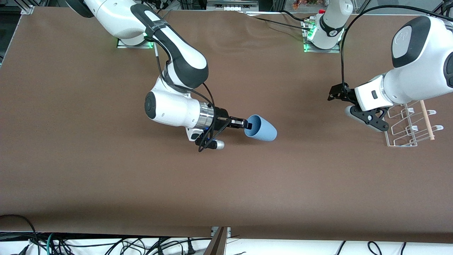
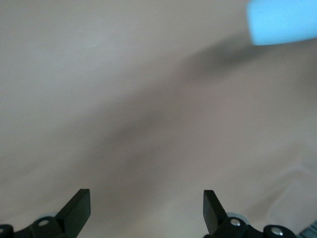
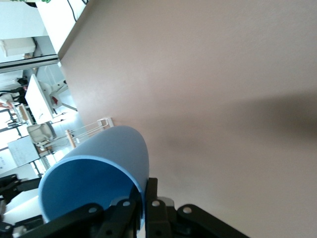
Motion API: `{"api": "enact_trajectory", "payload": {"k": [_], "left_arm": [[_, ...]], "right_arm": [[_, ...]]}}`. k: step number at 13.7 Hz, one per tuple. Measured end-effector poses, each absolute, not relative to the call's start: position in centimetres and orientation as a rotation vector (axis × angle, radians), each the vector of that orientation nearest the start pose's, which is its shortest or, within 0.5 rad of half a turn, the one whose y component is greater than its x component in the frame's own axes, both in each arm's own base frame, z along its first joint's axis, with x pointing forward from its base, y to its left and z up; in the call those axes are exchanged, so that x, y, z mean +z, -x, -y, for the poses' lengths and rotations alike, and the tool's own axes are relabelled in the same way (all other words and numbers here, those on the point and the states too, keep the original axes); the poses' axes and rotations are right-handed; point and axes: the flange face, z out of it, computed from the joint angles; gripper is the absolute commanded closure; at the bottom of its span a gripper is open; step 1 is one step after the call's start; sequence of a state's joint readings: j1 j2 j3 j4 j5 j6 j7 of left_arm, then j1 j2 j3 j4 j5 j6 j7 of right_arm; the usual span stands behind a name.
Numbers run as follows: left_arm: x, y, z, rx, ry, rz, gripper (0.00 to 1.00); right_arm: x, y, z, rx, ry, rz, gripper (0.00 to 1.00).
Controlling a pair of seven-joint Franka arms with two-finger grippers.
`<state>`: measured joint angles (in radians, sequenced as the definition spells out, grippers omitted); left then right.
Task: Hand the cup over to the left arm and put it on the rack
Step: 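Carry the cup with the right gripper while the left gripper approaches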
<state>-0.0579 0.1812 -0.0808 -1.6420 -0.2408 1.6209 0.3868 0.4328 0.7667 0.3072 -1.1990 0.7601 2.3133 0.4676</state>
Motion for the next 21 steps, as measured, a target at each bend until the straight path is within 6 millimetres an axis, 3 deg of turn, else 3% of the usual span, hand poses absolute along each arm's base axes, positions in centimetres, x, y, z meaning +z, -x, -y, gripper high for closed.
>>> {"api": "enact_trajectory", "payload": {"k": [5,9,12,16,21], "left_arm": [[49.3,-59.7,10.0,0.067,3.354,-1.329,0.00],[50.6,-61.2,11.1,-0.334,3.242,-1.675,0.00],[49.7,-62.6,12.1,-0.629,3.113,-1.917,0.00],[46.1,-63.8,14.9,-0.857,2.942,-2.213,0.00],[45.1,-62.8,20.6,-0.879,2.824,-2.320,0.00]], "right_arm": [[39.7,-61.3,-49.5,0.242,2.193,-0.315,1.00],[39.8,-60.4,-50.6,0.255,2.193,-0.297,1.00],[40.1,-60.3,-50.8,0.253,2.189,-0.293,1.00],[40.2,-60.4,-50.7,0.251,2.186,-0.294,1.00],[40.6,-60.7,-50.6,0.255,2.165,-0.307,1.00]]}}
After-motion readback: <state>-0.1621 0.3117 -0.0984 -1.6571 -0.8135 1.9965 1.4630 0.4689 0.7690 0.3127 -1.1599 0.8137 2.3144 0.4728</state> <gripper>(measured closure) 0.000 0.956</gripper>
